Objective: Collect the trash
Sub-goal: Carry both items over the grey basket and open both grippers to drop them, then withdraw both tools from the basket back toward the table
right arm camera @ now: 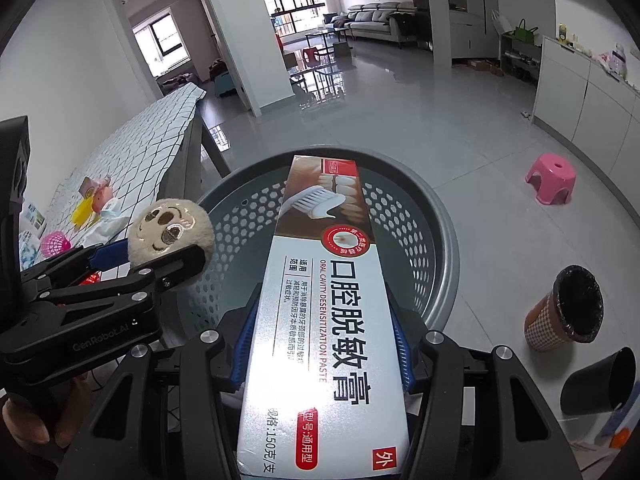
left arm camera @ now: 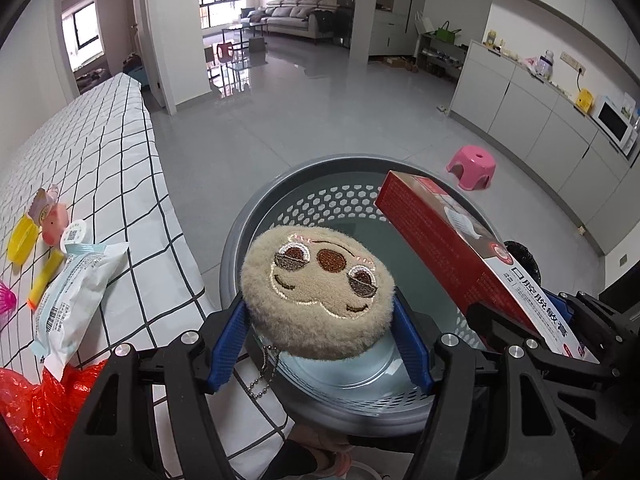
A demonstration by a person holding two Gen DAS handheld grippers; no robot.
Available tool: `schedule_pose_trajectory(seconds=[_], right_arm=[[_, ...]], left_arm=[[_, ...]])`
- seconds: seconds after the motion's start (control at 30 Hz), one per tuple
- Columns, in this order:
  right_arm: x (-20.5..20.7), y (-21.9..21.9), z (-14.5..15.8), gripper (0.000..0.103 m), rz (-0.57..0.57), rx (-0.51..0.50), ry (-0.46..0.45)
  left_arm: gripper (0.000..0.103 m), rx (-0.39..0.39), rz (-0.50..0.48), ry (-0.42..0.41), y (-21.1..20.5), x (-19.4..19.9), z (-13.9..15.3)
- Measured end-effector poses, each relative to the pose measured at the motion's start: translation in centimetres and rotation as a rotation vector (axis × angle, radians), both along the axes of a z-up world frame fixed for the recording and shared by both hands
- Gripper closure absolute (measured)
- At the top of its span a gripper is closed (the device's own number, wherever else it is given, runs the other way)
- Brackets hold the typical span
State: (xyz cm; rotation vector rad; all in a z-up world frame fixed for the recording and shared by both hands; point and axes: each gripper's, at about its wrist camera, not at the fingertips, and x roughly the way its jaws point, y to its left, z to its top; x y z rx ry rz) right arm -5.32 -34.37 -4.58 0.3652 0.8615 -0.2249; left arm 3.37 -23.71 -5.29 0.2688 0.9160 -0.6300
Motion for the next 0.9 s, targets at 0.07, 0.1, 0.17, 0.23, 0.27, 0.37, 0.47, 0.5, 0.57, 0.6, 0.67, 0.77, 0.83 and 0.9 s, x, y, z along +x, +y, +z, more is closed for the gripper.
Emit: schedule_pose_trajectory(seconds=[0.07,0.1,0.17,0.23,0.27,0.37,0.47,0.5,0.57,0.6,0.67,0.77,0.83,0.9], right_arm=[[-0.1,-0.1,-0.2,0.050,-0.004,0.002,0.001],[-0.1,-0.2,-0.3,0.050,-0.006,0.004,0.004],[-0.1,-0.2,-0.4,0.050,-0.008,0.005,0.008],[-0.2,-0.3,-0.3,0.050,-0.011,-0.001,0.007],[-0.2,-0.3,-0.2,0.050,-0.012,-0.002,0.007],[-0.4,-0.2,0.0,0.047,-0.020,-0.001,-0.006],[-0.7,-0.3,0.2,0.047,-0.028,-0.001,-0.010],[-0.7,-0.3,0.2,0.047,-0.029,-0.002,-0.011],[-0.9,-0.3,0.2,0.047,-0.032,0.000,-0.011],[-1.0,-0.3,0.2,0.047,-0.033,0.001,-0.011],[-1.1,-0.2,0.2,0.047,-0.034,0.004,-0.010],[-1.3,-0.1,0.3,0.047,-0.034,0.002,-0.011],[-1.4,0.1,0.4,0.047,-0.036,-0.001,-0.013],[-1.6,0.2,0.5,0.047,-0.037,-0.003,-0.016]], left_arm=[[0.036,0.001,-0.001,-0.004,-0.1,0.0,-0.1],[0.036,0.003,-0.002,-0.002,-0.2,0.0,-0.2],[0.035,0.005,-0.005,0.001,-0.4,-0.2,-0.2],[0.032,0.003,-0.004,-0.003,-0.3,-0.2,-0.1],[0.030,0.000,-0.003,-0.006,-0.3,-0.3,0.0],[0.026,-0.007,0.001,-0.012,0.0,-0.3,0.3],[0.026,-0.010,0.005,-0.012,0.2,-0.4,0.4],[0.026,-0.012,0.007,-0.011,0.3,-0.4,0.4],[0.026,-0.013,0.011,-0.011,0.5,-0.4,0.4],[0.026,-0.014,0.013,-0.010,0.6,-0.3,0.4],[0.026,-0.016,0.016,-0.010,0.8,-0.4,0.4],[0.026,-0.020,0.021,-0.013,1.1,-0.6,0.6],[0.026,-0.023,0.025,-0.015,1.4,-0.7,0.7],[0.026,-0.026,0.028,-0.016,1.6,-0.7,0.8]])
